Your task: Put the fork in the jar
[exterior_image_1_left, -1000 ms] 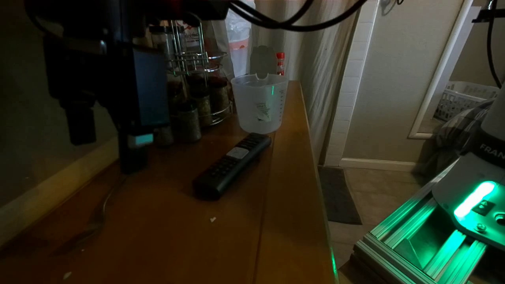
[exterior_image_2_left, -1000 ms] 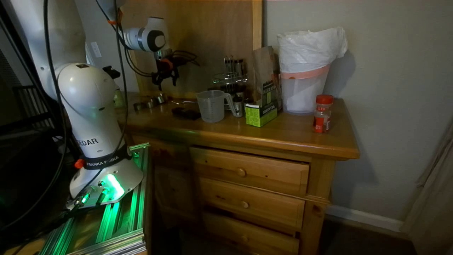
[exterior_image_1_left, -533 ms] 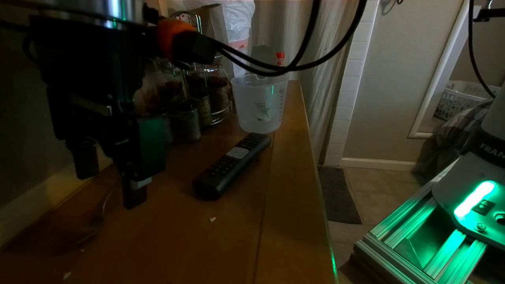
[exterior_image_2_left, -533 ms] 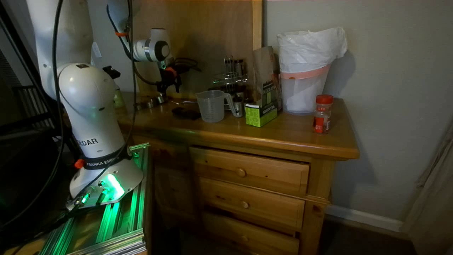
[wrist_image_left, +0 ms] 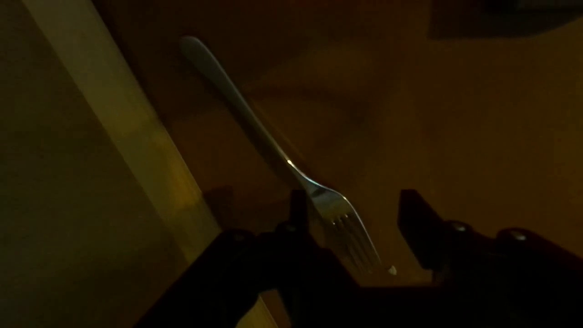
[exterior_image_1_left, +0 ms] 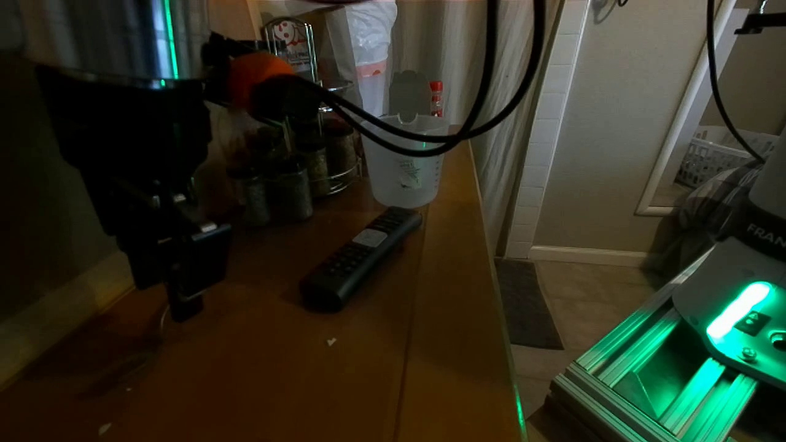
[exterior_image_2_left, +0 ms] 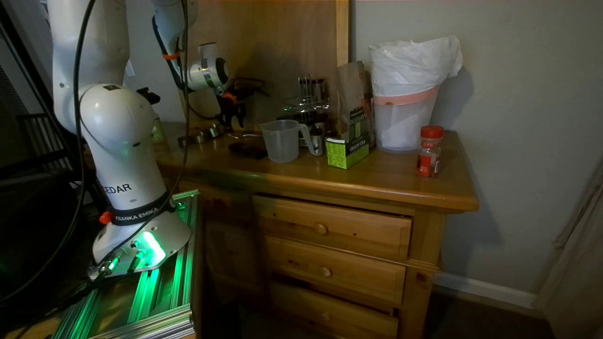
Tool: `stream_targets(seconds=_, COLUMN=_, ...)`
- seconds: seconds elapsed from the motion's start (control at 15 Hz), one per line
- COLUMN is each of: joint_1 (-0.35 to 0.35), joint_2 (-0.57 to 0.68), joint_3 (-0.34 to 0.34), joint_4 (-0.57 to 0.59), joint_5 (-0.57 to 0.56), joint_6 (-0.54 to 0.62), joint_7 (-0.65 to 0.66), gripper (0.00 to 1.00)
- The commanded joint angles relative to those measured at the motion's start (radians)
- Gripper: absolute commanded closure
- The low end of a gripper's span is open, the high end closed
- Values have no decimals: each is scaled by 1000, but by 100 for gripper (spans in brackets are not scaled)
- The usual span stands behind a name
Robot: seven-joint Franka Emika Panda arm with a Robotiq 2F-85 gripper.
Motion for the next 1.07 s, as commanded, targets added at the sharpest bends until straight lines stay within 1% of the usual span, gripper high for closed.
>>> stream_targets(seconds=0.0, joint_1=61, joint_2=53, joint_3=-62, joint_4=78, joint_5=-201, joint_6=-5, joint_7=162, gripper=43)
stream_targets(seconds=0.07, joint_1=70, joint_2=63, joint_3=-68, joint_4=91, joint_5=-243, joint_6=-3, joint_7=190, gripper=48)
stream_targets(seconds=0.2, joint_1=79, joint_2=86, joint_3=-64, joint_4=109, joint_5=-283, joint_6=-6, joint_7=202, gripper=51)
stream_targets(seconds=0.47, joint_1=87, joint_2=116, joint_3=-57, joint_4=119, joint_5=-326, joint_6=-19, joint_7=205, gripper=53)
stream_targets(seconds=0.53, joint_1=84, joint_2=118, joint_3=-54, joint_4=117, joint_5=-324, joint_6=-19, joint_7=199, gripper=53)
stream_targets(seconds=0.6, joint_1=73, joint_2=119, joint_3=-44, joint_4=110, joint_5=-311, joint_6=5, joint_7=189, gripper=53)
stream_targets(seconds=0.67, joint_1=53, joint_2=110, joint_3=-28, joint_4=96, joint_5=-288, joint_6=54, joint_7=175, gripper=40)
stream_targets(seconds=0.8, joint_1=40, joint_2=99, joint_3=-16, joint_4=84, joint_5=-285, joint_6=100, joint_7=161, gripper=37)
stream_targets(seconds=0.87, joint_1=30, joint_2=98, joint_3=-2, joint_4=81, joint_5=-274, joint_6=107, joint_7=137, gripper=32)
stream_targets(seconds=0.93, joint_1=18, joint_2=97, joint_3=14, joint_4=76, joint_5=-263, joint_6=110, joint_7=115, gripper=30)
stream_targets(seconds=1.0, joint_1=0, joint_2=96, joint_3=38, joint_4=66, joint_5=-246, joint_6=107, joint_7=79, gripper=30)
